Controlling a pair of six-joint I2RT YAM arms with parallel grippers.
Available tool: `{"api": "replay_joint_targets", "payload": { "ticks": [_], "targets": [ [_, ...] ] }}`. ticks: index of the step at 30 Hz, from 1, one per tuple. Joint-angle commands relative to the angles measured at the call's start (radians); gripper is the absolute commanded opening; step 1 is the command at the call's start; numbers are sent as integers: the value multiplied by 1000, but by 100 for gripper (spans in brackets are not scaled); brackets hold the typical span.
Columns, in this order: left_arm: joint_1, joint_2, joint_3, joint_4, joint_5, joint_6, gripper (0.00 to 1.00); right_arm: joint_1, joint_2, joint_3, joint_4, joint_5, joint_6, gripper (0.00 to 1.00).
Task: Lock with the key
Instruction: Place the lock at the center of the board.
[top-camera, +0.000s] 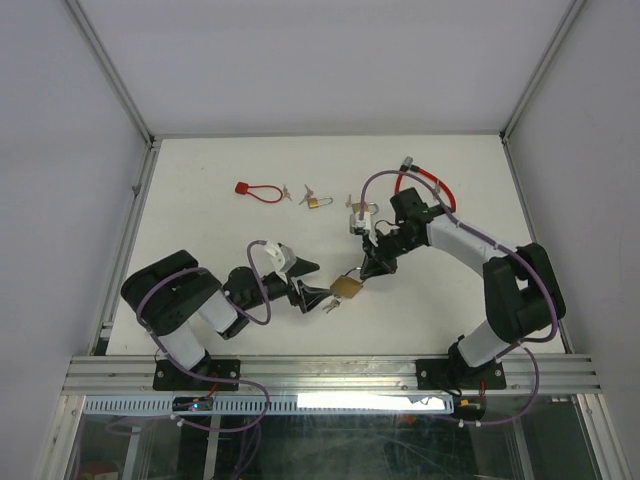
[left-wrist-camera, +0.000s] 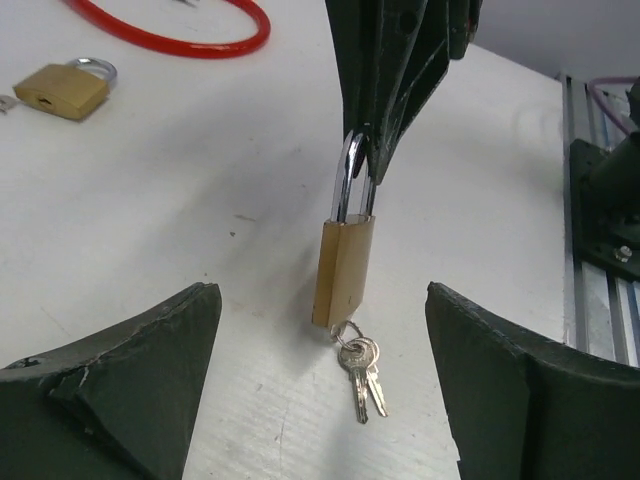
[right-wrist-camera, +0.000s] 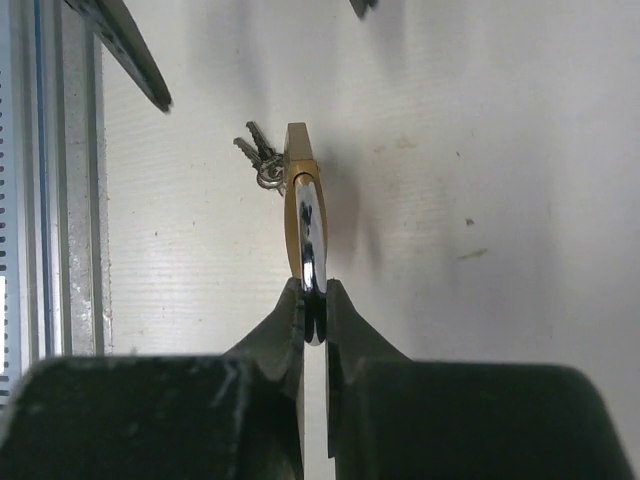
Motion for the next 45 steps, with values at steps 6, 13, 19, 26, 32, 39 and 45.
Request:
{"api": "replay_joint_targets", "payload": {
  "ticks": [6, 13, 19, 26, 32, 39, 45],
  "targets": [
    [-7, -351, -22, -138, -144, -152, 89, -212, 76, 161, -232, -172, 21, 0],
    [-4, -556, 9, -466, -228, -134, 94, -449, 379, 398, -766, -235, -245, 0],
    [-5, -639, -21, -515, -249, -135, 96, -636, 362, 342, -600, -118, -59, 0],
    [-5, -698, -19, -566, -253, -170, 96, -703, 281, 265, -333, 57, 155, 2],
    [-6, -764, -19, -622, -272, -205, 99, -741, 269, 257, -290, 99, 193, 31],
    [-6, -787, 45, -799, -339, -227, 99, -771, 92, 210, -172, 200, 238, 82],
    [-4, -843, 182, -1053, -429, -183, 99, -780, -203, 146, -5, 229, 210, 100]
  ]
}}
